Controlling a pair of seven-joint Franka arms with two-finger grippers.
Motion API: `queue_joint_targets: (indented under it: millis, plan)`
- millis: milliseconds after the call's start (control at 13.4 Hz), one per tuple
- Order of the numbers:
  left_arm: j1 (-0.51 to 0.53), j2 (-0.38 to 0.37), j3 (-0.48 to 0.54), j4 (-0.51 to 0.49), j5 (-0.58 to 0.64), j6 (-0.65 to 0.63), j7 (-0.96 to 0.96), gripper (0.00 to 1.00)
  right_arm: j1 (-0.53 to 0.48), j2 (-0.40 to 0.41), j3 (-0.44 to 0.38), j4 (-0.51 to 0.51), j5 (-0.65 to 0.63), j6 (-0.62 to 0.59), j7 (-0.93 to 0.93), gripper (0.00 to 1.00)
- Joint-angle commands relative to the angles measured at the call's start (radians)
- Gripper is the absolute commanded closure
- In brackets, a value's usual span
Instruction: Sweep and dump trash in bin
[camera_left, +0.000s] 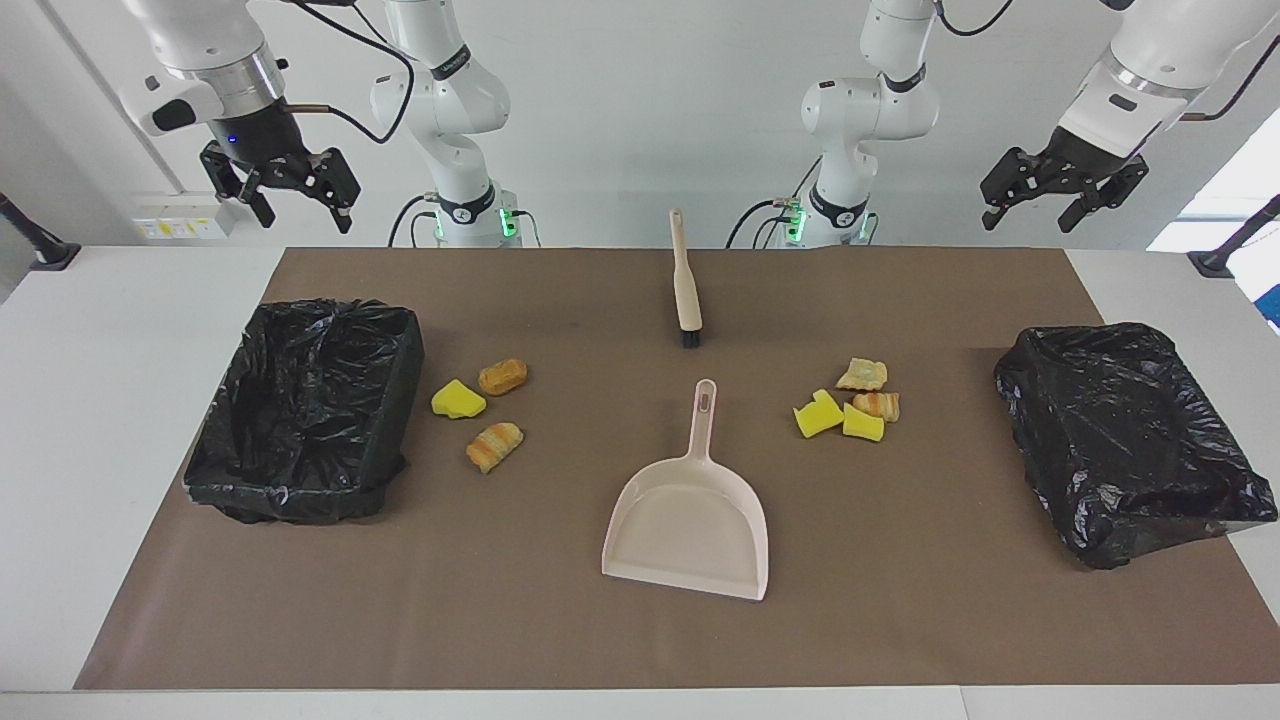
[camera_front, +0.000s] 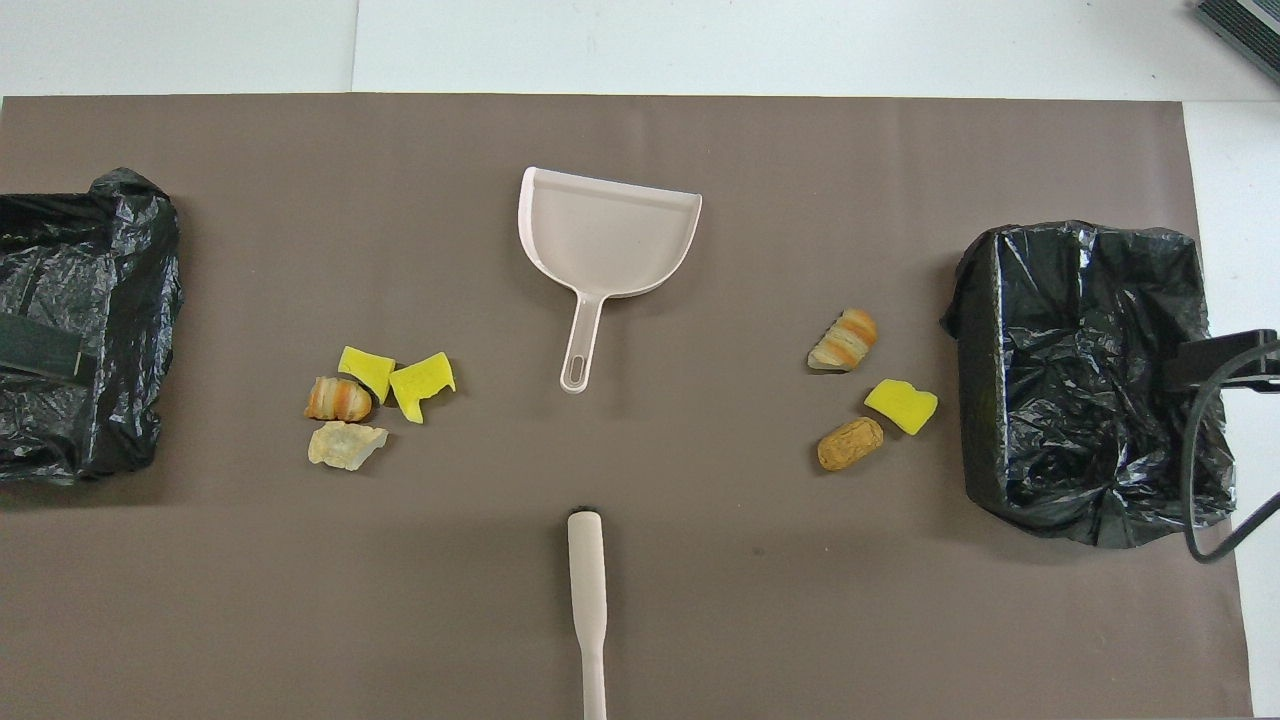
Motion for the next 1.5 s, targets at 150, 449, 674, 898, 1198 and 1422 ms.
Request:
queue_joint_targets:
  millis: [150, 449, 674, 898, 1198, 1422]
  plan:
    - [0.002, -0.020, -0.002, -0.019, 0.004, 0.015, -0.019, 0.00, -0.014, -0.015, 0.005, -0.019, 0.014, 0.012, -0.010, 0.00]
    - [-0.012, -0.025, -0.006, -0.025, 0.004, 0.000, -0.025, 0.00, -0.014, -0.015, 0.005, -0.019, 0.014, 0.012, -0.008, 0.00]
    - [-0.017, -0.045, -0.014, -0.057, 0.003, 0.007, -0.025, 0.00, -0.016, -0.015, 0.003, -0.019, 0.014, 0.014, -0.010, 0.00]
    - [-0.024, -0.081, -0.015, -0.111, 0.003, 0.011, -0.023, 0.00, -0.014, -0.018, 0.002, -0.022, 0.014, 0.012, -0.010, 0.00]
    - [-0.049, -0.088, -0.019, -0.128, 0.003, 0.014, -0.066, 0.00, -0.017, -0.018, 0.000, -0.045, 0.013, 0.014, -0.011, 0.00]
    - [-0.080, -0.117, -0.020, -0.175, 0.003, 0.024, -0.085, 0.00, -0.014, -0.015, 0.000, -0.057, 0.010, 0.006, -0.008, 0.00]
